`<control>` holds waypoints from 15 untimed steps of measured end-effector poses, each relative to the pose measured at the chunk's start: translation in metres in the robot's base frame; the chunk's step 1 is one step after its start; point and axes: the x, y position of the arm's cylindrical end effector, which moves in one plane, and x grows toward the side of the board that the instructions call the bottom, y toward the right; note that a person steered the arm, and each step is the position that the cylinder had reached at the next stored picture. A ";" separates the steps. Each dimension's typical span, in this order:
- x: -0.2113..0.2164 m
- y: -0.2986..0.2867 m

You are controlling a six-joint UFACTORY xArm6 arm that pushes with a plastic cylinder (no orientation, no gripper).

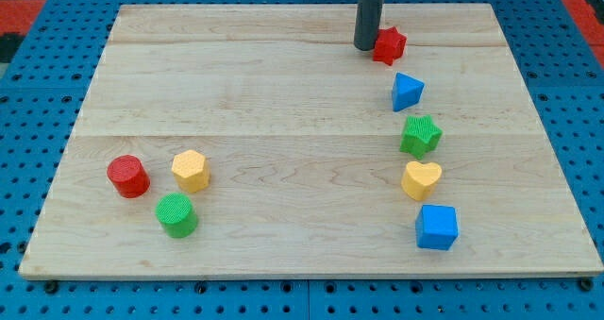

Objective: Move the yellow hexagon towards top center

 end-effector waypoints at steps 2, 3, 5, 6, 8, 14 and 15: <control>0.001 0.038; 0.008 -0.003; 0.192 -0.034; 0.257 -0.064; 0.245 -0.174; 0.068 -0.252; 0.067 -0.176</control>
